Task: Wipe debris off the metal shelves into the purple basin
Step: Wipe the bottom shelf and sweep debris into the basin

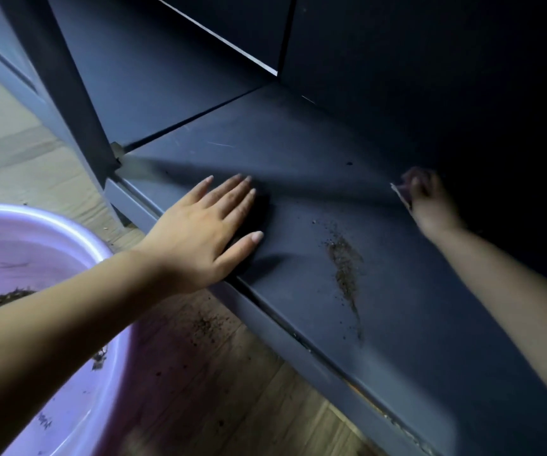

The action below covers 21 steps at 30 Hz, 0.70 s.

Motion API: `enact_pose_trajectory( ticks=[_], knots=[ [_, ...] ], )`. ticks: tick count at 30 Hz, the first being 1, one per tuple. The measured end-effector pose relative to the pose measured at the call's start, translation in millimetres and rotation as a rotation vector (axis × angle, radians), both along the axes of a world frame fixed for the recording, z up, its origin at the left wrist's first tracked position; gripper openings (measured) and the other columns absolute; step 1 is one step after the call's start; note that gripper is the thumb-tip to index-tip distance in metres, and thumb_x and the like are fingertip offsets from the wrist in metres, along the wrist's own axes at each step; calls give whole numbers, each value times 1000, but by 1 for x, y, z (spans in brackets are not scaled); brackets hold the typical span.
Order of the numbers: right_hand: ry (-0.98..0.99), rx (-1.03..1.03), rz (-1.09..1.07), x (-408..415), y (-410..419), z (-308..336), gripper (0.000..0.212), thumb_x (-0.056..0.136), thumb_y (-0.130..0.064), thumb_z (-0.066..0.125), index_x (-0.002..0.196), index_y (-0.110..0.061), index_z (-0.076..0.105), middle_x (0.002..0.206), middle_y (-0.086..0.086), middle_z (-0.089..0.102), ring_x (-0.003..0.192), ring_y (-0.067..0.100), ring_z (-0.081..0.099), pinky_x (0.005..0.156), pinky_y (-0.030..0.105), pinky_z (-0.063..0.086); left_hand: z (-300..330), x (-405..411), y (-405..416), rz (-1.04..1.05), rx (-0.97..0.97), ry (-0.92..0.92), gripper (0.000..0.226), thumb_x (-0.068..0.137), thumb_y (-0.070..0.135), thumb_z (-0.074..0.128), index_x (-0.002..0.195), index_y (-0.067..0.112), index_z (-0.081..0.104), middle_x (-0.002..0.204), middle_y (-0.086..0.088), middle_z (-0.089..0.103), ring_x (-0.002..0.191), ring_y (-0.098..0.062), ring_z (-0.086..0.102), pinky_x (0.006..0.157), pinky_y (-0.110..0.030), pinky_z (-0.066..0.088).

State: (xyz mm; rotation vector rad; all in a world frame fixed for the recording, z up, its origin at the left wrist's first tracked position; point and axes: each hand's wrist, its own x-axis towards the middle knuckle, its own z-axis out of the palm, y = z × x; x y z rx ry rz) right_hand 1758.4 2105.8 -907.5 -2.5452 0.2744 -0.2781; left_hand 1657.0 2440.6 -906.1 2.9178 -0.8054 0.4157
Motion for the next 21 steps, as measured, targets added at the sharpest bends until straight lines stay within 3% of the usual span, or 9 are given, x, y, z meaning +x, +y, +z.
enact_pose_trajectory(
  ticks=[4,9,13,15,17,19,21],
  knots=[
    [72,-131,-78,23,18,-6,42,97,-35,39,121,-2,49,134,25,36,119,38,42,102,41,33,-4,4,14,-9,18,1,78,100,49,8,132,-9,50,138,-25,48,129,-37,46,112,-45,27],
    [38,-89,300,33,95,5,56,86,-43,36,123,-8,58,138,12,45,127,25,41,103,26,28,-11,3,15,-14,5,11,77,101,48,7,132,-8,51,139,-23,48,129,-36,47,111,-46,27],
    [25,-47,659,15,128,1,35,99,-19,44,132,-11,51,144,2,41,136,15,33,114,25,20,-13,3,19,1,-33,53,78,101,50,5,136,-5,48,142,-21,45,133,-33,43,112,-41,21],
    [15,92,715,11,125,5,23,98,-10,44,116,-11,59,127,-3,49,123,8,42,106,15,27,-11,5,24,22,-52,52,77,100,50,5,136,-5,47,143,-21,44,134,-33,42,112,-42,21],
    [-42,278,585,25,116,11,23,97,-7,39,92,-23,54,102,-9,53,95,-3,52,86,7,36,-10,8,30,50,-64,42,77,101,48,6,136,-6,47,141,-23,45,132,-34,43,113,-40,20],
    [-87,376,371,48,100,8,26,97,-9,37,84,-30,46,90,-11,50,76,-13,53,78,6,38,-10,10,36,82,-68,32,77,101,48,5,135,-7,47,140,-24,46,131,-35,45,111,-40,19],
    [-37,337,283,64,91,5,26,97,-16,38,80,-34,49,87,-9,50,72,-14,53,77,10,41,-12,12,41,105,-69,45,79,100,49,3,135,-7,48,140,-24,46,130,-35,46,111,-42,25]
  ],
)
